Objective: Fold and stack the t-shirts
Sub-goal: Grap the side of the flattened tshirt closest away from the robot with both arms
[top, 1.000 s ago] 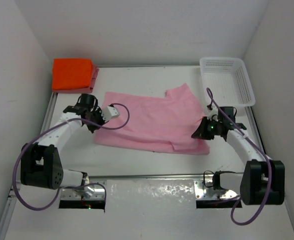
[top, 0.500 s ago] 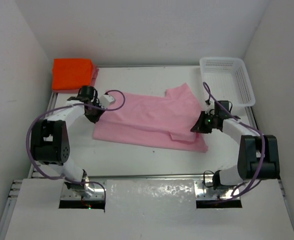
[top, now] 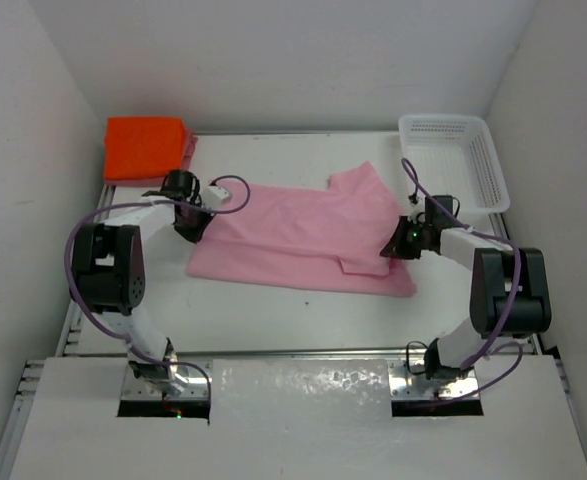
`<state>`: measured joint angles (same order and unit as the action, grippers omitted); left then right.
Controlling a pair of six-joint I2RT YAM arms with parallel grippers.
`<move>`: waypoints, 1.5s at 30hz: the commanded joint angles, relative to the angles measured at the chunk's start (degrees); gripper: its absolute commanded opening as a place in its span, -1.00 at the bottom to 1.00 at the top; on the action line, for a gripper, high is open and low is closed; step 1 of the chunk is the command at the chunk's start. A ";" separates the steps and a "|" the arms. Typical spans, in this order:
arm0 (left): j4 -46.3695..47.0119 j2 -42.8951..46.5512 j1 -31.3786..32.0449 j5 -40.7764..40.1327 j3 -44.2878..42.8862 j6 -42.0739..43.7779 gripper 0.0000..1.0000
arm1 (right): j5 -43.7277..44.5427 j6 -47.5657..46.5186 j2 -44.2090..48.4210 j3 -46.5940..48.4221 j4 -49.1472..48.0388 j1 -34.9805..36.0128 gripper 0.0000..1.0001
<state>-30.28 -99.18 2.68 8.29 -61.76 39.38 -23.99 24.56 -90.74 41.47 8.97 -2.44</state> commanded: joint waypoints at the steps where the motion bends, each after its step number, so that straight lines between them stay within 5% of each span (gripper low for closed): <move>1: 4.62 -0.14 -0.39 -2.67 -2.67 -3.16 -1.00 | 1.66 -1.09 0.38 2.03 -4.92 -0.38 -0.97; 2: 4.97 -0.31 -0.39 -2.67 -2.75 -3.86 -1.00 | 1.92 -1.09 0.56 1.95 -5.54 -0.38 -0.68; 5: 6.37 -1.72 -0.39 -3.45 -3.54 -6.32 -0.87 | 4.38 -1.53 0.74 2.73 -5.90 -0.37 -0.37; 11: 7.08 -5.50 -0.48 -6.09 -7.93 -11.07 -0.42 | 8.68 -3.72 0.39 9.58 -1.68 -0.29 -0.30; 16: 6.12 -7.52 -2.67 -4.79 -13.45 -13.53 0.44 | 13.52 -8.11 4.24 12.75 4.99 -0.29 -0.54; 17: 4.55 -8.13 -6.24 -3.65 -15.04 -14.14 0.50 | 13.70 -8.64 5.65 12.75 5.96 -0.29 -0.54; 18: 3.49 -8.40 -7.93 -1.81 -16.89 -15.54 0.77 | 14.05 -8.82 8.71 12.49 8.06 -0.29 -0.53; 20: -0.10 -8.49 -12.23 3.38 -21.81 -17.22 0.86 | 14.14 -8.74 11.80 11.62 10.53 -0.29 -0.30; 25: -9.51 -2.35 -14.81 15.39 -18.44 -12.23 0.71 | 17.04 -8.04 19.00 8.20 23.89 -0.29 0.34; 26: -13.62 2.53 -13.94 17.87 -9.00 -8.48 0.24 | 16.52 -6.21 21.54 0.70 25.03 -0.29 0.49; 31: -12.62 1.71 -13.93 14.83 -0.66 -7.73 0.48 | 12.83 -4.26 19.04 -3.68 21.61 -0.29 0.49; 37: -5.93 -1.10 -13.93 13.67 4.27 -10.98 0.68 | 11.69 -1.27 14.46 -10.00 13.80 -0.38 0.37; 41: -4.09 -2.69 -13.49 16.92 5.59 -11.87 0.65 | 9.23 2.32 11.64 -12.99 5.03 -0.72 0.07; 44: -3.29 -2.69 -12.52 17.89 6.12 -11.52 0.38 | 9.75 3.92 10.76 -13.79 3.07 -1.08 -0.27; 45: -3.90 -3.04 -12.17 18.24 6.04 -11.34 0.13 | 9.92 4.09 10.85 -13.79 2.89 -1.08 -0.47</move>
<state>-36.86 -99.35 -10.59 23.31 -57.69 27.40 -14.11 26.00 -78.32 29.45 17.19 -3.27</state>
